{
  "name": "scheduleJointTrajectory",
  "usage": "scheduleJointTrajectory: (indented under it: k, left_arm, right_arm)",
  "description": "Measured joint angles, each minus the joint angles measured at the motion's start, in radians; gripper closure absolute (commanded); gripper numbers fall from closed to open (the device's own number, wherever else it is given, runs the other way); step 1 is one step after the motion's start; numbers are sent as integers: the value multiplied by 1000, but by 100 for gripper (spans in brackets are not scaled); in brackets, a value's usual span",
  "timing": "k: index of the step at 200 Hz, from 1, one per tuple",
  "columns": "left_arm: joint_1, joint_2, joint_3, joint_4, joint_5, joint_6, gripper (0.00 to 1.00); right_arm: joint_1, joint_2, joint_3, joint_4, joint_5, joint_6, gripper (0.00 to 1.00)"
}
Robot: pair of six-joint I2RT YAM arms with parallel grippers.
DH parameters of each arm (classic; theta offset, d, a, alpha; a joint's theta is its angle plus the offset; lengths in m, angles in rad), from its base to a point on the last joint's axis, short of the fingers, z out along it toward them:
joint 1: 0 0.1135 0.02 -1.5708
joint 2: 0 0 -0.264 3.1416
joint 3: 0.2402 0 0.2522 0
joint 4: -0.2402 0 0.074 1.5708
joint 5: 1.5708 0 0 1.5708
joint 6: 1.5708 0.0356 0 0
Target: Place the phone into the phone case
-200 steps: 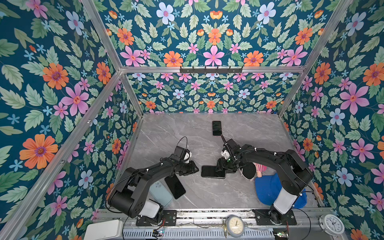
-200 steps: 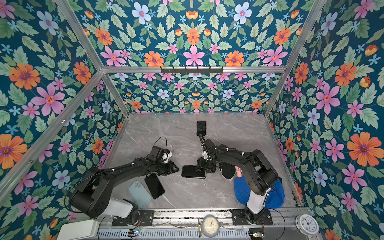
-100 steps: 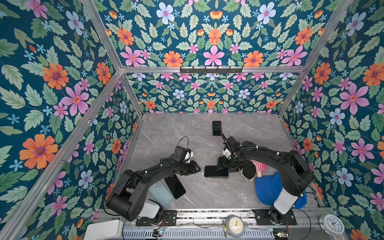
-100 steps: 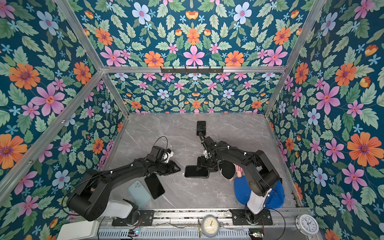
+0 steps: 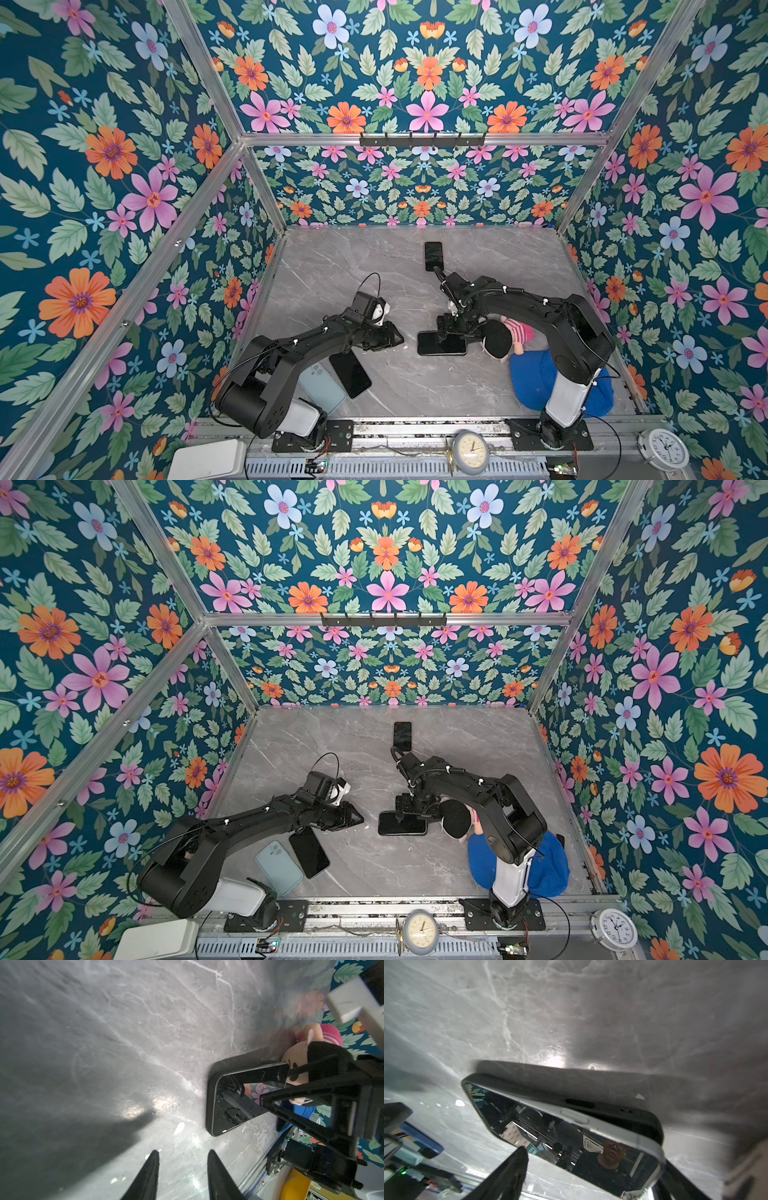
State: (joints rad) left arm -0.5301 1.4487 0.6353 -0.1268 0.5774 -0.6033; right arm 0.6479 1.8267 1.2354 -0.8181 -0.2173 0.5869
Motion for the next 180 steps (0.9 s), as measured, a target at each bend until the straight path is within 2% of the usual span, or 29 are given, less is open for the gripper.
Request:
scheduleJointTrajectory:
  k: [43,84,128,180]
  left_arm:
    - [-13,-6,5,-1,0,-3,57]
    - [-43,-18,0,15,16,-19,57]
    - [-66,26,-6,26,13,-19,62]
    - [-78,105,-7,54,22,-14,74]
  right_arm:
    - [43,36,53,-19,35,-6,18]
    - [60,41,61,24,-45,9,19]
    - [76,43,99,19,-33,5,17]
    - [77,59,111,-11,-2,-1,14]
